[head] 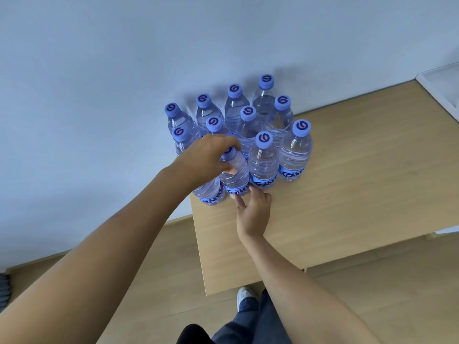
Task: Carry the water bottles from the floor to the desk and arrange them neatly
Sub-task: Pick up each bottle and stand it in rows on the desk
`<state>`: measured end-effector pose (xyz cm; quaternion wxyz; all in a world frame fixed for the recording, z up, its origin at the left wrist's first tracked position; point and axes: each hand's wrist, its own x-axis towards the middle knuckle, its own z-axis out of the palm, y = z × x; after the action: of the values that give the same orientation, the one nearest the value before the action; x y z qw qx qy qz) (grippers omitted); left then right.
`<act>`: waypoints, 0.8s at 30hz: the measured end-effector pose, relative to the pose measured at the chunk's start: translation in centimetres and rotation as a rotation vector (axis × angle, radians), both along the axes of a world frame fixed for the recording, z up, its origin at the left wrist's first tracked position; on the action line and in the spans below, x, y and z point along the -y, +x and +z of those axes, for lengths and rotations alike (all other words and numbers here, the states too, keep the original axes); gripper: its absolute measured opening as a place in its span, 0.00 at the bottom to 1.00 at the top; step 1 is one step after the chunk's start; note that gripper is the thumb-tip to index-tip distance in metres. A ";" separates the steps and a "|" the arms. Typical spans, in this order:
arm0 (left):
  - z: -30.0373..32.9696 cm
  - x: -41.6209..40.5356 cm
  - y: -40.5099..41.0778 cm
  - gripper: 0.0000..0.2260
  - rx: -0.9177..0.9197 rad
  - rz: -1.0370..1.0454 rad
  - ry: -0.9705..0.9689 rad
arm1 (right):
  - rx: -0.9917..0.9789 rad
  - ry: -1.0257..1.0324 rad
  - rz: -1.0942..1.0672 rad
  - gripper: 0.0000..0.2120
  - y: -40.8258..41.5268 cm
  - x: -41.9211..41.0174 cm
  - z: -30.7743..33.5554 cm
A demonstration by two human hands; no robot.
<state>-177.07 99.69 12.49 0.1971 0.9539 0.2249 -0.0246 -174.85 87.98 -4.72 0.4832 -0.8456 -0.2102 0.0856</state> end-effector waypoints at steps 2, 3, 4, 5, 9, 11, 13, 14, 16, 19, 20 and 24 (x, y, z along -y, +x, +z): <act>0.0 0.1 -0.1 0.18 0.011 0.006 0.012 | -0.005 -0.004 0.012 0.22 0.3 0.1 0.0; -0.1 0.1 -0.1 0.18 0.017 0.010 0.018 | -0.017 -0.006 0.015 0.22 0.5 0.2 0.0; -0.1 0.2 -0.1 0.18 0.024 0.012 0.023 | -0.030 -0.008 0.017 0.23 0.7 0.2 0.0; -0.1 0.3 -0.1 0.17 0.029 0.014 0.027 | -0.042 -0.009 0.021 0.23 0.9 0.3 -0.1; 0.0 0.4 -0.1 0.17 0.006 0.016 0.046 | -0.049 -0.003 0.044 0.22 1.4 0.5 -0.1; 0.2 0.2 0.1 0.18 -0.041 0.002 0.055 | -0.043 0.011 0.051 0.21 1.6 0.9 -0.1; 0.6 0.2 0.5 0.20 -0.113 -0.023 0.084 | -0.031 0.031 0.021 0.19 2.0 1.6 -0.2; 0.8 0.2 0.9 0.23 -0.142 -0.032 0.101 | -0.021 0.046 -0.017 0.18 2.3 2.0 -0.3; 1.1 0.5 1.7 0.28 -0.139 -0.041 0.108 | 0.001 0.069 -0.103 0.19 3.3 2.7 -0.5; 1.3 1.7 3.6 0.29 -0.041 -0.073 0.083 | 0.002 0.037 -0.132 0.25 4.9 3.0 -0.5; 1.1 2.1 4.3 0.29 -0.035 -0.079 0.083 | 0.009 0.020 -0.116 0.26 5.3 3.0 -0.5; 0.2 3.0 6.1 0.22 -0.084 -0.066 0.108 | 0.059 -0.006 -0.059 0.26 5.7 2.9 -0.4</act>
<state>-170.96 96.72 12.68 0.1348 0.9682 0.2024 -0.0589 -169.15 85.12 -5.09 0.4767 -0.8549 -0.1990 0.0470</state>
